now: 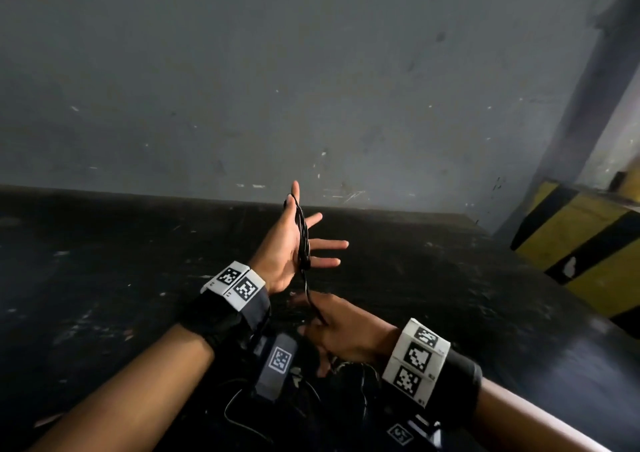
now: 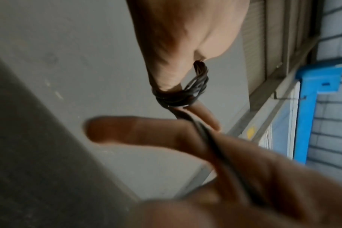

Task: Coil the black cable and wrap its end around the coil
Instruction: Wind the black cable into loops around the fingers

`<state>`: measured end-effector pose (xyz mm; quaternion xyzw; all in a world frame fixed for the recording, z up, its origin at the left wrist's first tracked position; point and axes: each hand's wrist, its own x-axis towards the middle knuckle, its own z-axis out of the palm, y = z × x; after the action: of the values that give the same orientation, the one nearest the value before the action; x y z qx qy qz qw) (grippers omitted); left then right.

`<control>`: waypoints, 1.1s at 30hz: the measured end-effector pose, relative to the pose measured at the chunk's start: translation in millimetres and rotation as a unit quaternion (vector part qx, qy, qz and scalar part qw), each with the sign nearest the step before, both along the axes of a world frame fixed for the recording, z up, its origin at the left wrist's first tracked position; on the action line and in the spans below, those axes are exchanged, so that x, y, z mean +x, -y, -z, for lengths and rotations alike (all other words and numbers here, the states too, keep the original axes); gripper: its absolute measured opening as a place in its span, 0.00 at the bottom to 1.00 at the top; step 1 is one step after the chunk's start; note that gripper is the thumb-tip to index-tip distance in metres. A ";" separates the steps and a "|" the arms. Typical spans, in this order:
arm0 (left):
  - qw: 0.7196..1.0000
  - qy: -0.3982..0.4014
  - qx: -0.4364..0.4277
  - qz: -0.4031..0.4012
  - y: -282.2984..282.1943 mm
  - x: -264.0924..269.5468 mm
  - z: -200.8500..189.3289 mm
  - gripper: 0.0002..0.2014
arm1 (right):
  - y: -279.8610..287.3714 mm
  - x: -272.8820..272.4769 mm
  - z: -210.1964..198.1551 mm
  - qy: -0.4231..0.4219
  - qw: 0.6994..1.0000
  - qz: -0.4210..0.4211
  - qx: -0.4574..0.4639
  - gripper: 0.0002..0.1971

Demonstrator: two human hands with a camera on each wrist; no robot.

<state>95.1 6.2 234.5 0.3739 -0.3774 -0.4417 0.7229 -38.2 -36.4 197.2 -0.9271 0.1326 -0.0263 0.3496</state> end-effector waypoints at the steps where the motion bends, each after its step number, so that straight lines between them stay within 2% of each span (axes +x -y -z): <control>1: 1.000 0.019 0.015 -0.015 0.0 1.1 3.3 0.23 | -0.7 -1.8 -1.1 -0.021 0.999 0.003 0.025 0.16; 3: 0.996 0.058 0.048 -0.041 -1.5 5.3 11.1 0.23 | -1.8 -6.9 -9.1 -0.055 0.998 0.000 -0.010 0.16; 7: 0.982 0.149 0.108 -0.052 -8.6 13.0 33.0 0.28 | -0.3 -14.0 -35.1 -0.106 0.975 -0.038 -0.192 0.14; 10: 0.970 0.170 0.172 0.017 -12.7 5.0 49.8 0.29 | 3.7 -18.3 -59.2 -0.184 0.945 -0.063 -0.264 0.15; 13: 0.957 0.186 0.206 0.085 -11.1 -12.2 58.4 0.33 | 6.6 -17.2 -88.4 -0.204 0.918 -0.033 -0.338 0.10; 15: 0.947 0.202 0.227 0.099 -7.5 -22.0 57.7 0.32 | 4.9 -14.4 -104.0 -0.225 0.901 -0.035 -0.370 0.07; 17: 0.940 0.220 0.242 0.097 -5.0 -26.2 54.9 0.30 | 3.3 -13.2 -113.3 -0.247 0.886 -0.057 -0.390 0.08; 20: 0.943 0.235 0.229 0.057 -5.4 -21.7 51.7 0.28 | 7.7 -16.2 -122.8 -0.250 0.887 -0.067 -0.383 0.10; 23: 0.955 0.214 0.207 -0.020 -7.1 -13.5 49.3 0.24 | 8.1 -20.3 -120.4 -0.234 0.933 -0.108 -0.252 0.06; 26: 0.950 0.224 0.201 -0.077 -5.8 -8.2 50.4 0.23 | -1.7 -22.6 -111.4 -0.218 0.949 -0.130 -0.189 0.07; 29: 0.951 0.210 0.221 -0.059 -5.6 -10.8 54.7 0.24 | -1.2 -18.1 -116.2 -0.163 0.936 -0.142 -0.279 0.08; 33: 0.942 0.224 0.241 0.066 -12.2 -21.9 57.9 0.27 | 13.5 -10.7 -131.4 -0.142 0.904 -0.142 -0.378 0.05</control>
<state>73.2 18.4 176.6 0.6006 -0.4356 -0.4706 0.4775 -48.9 -49.9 328.6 -0.9926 0.0279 0.1072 -0.0496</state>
